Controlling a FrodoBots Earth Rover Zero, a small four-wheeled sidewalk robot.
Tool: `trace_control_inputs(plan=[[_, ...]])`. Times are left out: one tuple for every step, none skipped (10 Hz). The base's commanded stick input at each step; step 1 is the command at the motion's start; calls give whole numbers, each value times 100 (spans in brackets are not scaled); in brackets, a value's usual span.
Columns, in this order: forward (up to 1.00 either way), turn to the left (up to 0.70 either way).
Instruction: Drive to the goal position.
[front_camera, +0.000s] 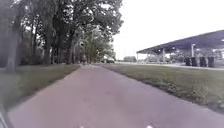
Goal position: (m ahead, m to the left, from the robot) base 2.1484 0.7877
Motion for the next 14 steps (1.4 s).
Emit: trace_control_inputs(plan=[[70, -14], [70, -14], [70, -14], [70, -14], [70, -11], [70, -8], [70, -5], [70, -2], [70, 0], [70, 0], [70, 0], [70, 0], [70, 0], [70, 0]])
